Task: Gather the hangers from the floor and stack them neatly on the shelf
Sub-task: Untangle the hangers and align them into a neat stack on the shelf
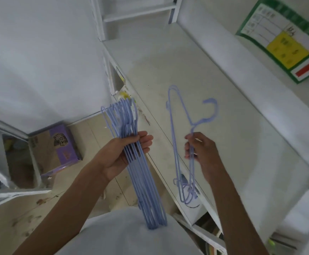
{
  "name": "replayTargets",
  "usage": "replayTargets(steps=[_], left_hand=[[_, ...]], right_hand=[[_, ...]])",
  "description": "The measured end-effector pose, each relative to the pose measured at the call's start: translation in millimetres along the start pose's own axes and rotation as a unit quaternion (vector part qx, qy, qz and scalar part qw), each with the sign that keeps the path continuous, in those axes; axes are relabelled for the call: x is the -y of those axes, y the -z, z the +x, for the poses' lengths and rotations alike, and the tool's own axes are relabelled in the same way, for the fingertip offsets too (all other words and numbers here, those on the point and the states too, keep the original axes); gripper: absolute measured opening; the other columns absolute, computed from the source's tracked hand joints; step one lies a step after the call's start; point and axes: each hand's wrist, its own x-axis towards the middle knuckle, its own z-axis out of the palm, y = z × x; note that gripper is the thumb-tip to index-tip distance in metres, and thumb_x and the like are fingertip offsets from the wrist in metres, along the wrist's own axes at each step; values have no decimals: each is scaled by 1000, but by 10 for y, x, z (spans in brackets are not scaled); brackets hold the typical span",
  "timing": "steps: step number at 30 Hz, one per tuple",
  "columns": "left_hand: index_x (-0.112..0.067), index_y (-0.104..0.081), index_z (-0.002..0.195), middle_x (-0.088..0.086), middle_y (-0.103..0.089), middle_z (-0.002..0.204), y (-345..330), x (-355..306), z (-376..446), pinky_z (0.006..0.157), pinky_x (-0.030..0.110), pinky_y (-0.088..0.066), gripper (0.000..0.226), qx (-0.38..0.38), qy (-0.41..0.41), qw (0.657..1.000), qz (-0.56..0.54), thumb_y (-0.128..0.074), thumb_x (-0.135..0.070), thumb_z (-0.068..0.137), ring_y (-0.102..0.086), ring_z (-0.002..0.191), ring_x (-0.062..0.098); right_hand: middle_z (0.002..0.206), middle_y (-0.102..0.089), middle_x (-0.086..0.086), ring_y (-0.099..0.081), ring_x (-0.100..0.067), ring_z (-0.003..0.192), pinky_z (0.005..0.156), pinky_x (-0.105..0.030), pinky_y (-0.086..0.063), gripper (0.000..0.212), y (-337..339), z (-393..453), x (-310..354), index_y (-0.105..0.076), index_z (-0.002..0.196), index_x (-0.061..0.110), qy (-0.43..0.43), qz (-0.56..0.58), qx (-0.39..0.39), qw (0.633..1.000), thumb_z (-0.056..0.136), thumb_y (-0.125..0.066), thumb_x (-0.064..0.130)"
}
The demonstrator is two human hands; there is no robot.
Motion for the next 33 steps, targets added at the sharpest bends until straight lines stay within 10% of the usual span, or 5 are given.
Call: replayTargets(steps=[10, 14, 21, 26, 33], left_hand=[[2, -63, 133, 19, -70, 132, 51, -219, 211, 105, 42, -53, 35, 61, 147, 981, 111, -56, -12, 102, -67, 122, 30], [8, -59, 136, 29, -62, 136, 255, -121, 212, 113, 60, -43, 37, 94, 228, 957, 155, -52, -3, 101, -60, 124, 42], [3, -67, 120, 17, -66, 102, 350, -57, -2, 99, 45, -48, 23, 146, 221, 941, 211, -59, 0, 98, -66, 94, 29], [-5, -72, 124, 17, -74, 123, 446, 32, -255, 104, 45, -52, 43, 214, 139, 929, 268, -78, -12, 82, -69, 120, 28], [-1, -72, 122, 21, -73, 123, 435, 152, -563, 89, 35, -60, 42, 262, 125, 922, 254, -79, -10, 81, -72, 113, 31]], right_hand=[[64, -70, 0, -66, -13, 56, 54, -30, -58, 35, -1211, -661, -299, -60, 78, 12, -11, -57, -94, 994, 109, -47, 19], [86, -69, -24, -67, -21, 70, 68, -41, -61, 34, -1547, -894, -484, -60, 101, -3, -28, -127, -172, 976, 111, -42, 24], [72, -64, -12, -61, -34, 62, 59, -51, -48, 27, -1831, -1273, -407, -55, 94, 16, 3, -212, -246, 946, 111, -39, 30], [98, -77, 5, -73, -8, 84, 72, -29, -56, 28, -1919, -1627, -398, -66, 119, 39, -55, -74, -165, 982, 107, -42, 46], [125, -71, -22, -69, -40, 117, 108, -57, -50, 42, -1903, -2332, -696, -65, 132, 6, -86, 232, 29, 968, 96, -63, 29]])
